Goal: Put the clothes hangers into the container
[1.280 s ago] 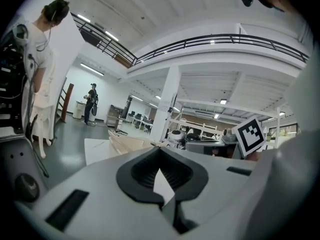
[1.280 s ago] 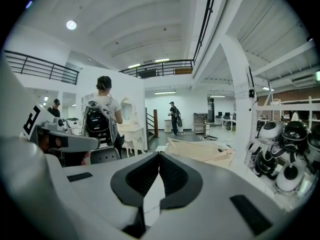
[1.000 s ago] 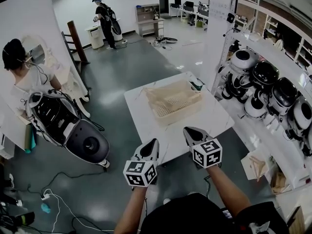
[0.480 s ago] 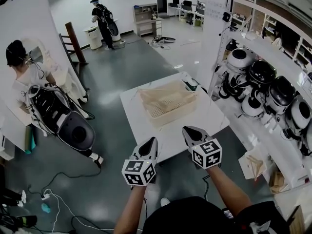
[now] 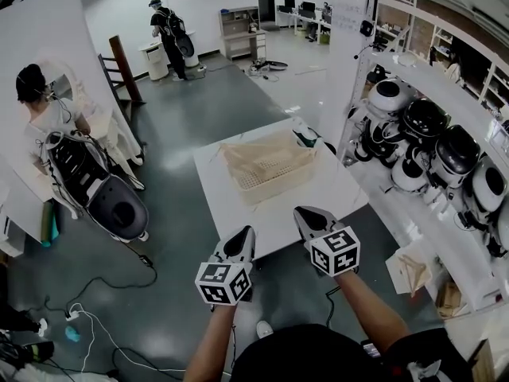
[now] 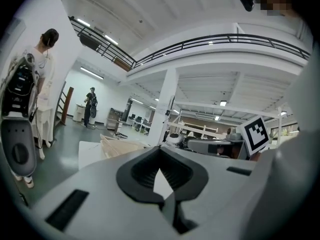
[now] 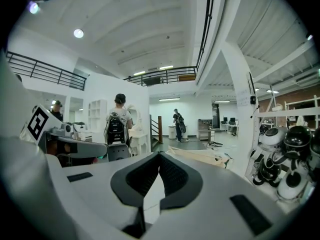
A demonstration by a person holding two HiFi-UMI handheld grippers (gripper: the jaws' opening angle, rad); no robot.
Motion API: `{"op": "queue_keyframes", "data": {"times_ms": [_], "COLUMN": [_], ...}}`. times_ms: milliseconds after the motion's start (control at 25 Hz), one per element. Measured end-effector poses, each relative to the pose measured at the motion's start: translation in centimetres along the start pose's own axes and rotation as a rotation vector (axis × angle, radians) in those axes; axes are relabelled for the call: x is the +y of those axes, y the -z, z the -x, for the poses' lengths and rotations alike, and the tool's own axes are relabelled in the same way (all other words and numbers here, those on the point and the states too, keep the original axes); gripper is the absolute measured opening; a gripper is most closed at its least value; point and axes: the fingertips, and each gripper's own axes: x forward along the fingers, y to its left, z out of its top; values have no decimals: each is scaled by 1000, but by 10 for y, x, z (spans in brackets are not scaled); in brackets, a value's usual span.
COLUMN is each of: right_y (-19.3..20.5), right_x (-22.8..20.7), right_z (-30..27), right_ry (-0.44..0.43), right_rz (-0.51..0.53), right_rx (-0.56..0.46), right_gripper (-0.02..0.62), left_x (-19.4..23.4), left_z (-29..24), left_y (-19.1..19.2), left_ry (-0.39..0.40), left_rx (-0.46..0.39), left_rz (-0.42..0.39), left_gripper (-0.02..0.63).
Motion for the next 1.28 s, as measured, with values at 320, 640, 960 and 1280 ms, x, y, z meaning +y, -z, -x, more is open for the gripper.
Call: {"op": "queue_keyframes", "data": {"times_ms": [320, 640, 960, 1280], "right_y": [1, -3, -2, 0], "right_x": [-2, 5, 6, 10], "right_z": [16, 24, 27, 25], "right_ry": [-19, -41, -39, -41], "right_rz": [-9, -7, -7, -39], "right_rx": [-9, -23, -26, -23], "right_gripper": [20, 20, 20, 20], "left_x": [-18, -24, -26, -23], "left_z": [2, 7, 7, 11], "left_y": [1, -3, -6, -3], "left_ry": [-8, -8, -6, -9], "left_rx": [-6, -11, -14, -5], "left_rz": [-7, -20, -30, -24], "left_gripper": [5, 5, 5, 5]}}
